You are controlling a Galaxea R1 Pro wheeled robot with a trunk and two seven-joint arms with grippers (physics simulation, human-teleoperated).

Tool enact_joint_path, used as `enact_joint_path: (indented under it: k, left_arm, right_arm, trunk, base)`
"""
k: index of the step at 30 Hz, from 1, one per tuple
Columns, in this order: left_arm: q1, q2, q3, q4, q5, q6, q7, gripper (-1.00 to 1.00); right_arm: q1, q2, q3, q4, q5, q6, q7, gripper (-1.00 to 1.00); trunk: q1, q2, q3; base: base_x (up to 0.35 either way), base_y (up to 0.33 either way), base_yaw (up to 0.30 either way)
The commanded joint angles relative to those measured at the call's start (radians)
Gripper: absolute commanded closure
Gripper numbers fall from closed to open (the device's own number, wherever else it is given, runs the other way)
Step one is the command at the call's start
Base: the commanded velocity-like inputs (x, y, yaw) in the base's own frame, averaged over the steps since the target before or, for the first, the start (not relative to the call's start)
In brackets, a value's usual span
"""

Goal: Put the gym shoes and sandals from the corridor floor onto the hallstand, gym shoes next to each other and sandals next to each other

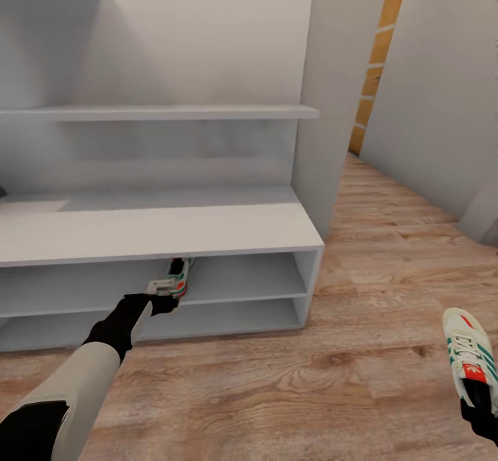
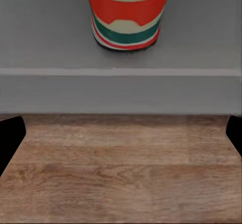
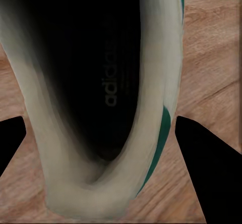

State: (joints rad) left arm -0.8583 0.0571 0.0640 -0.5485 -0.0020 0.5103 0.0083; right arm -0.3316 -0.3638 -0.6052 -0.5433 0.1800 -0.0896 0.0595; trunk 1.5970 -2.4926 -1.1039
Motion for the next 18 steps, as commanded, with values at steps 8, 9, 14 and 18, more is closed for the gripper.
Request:
enact_joint_path:
  k: [8,9,14,18]
  left_arm:
    - [0.105,0.0,0.011,-0.01,0.015,-0.085,-0.005,-1.0]
    - [0.118,0.0,0.012,-0.011,0.016,-0.104,-0.007,-1.0]
    - [0.287,0.011,0.051,-0.013,0.03,-0.327,-0.019,-1.0]
    - [0.413,0.034,0.075,-0.014,0.034,-0.506,-0.041,-1.0]
  right_arm:
    - [-0.001,0.014,-0.008,0.008,0.011,-0.008,0.006,1.0]
    - [-0.001,0.014,-0.008,0.008,0.011,-0.008,0.006,1.0]
    - [-0.001,0.024,-0.007,0.012,0.011,-0.007,0.006,1.0]
    - [-0.001,0.034,-0.007,0.017,0.011,-0.009,0.008,1.0]
  trunk:
    - [-0.001,0.0,-0.001]
    - [-0.001,0.0,-0.001]
    - [-0.001,0.0,-0.001]
    - [-0.001,0.0,-0.001]
  base:
    - [-0.336,0.0,0.0]
    - [-0.336,0.0,0.0]
    - [-0.336,0.0,0.0]
    - [-0.295,0.0,0.0]
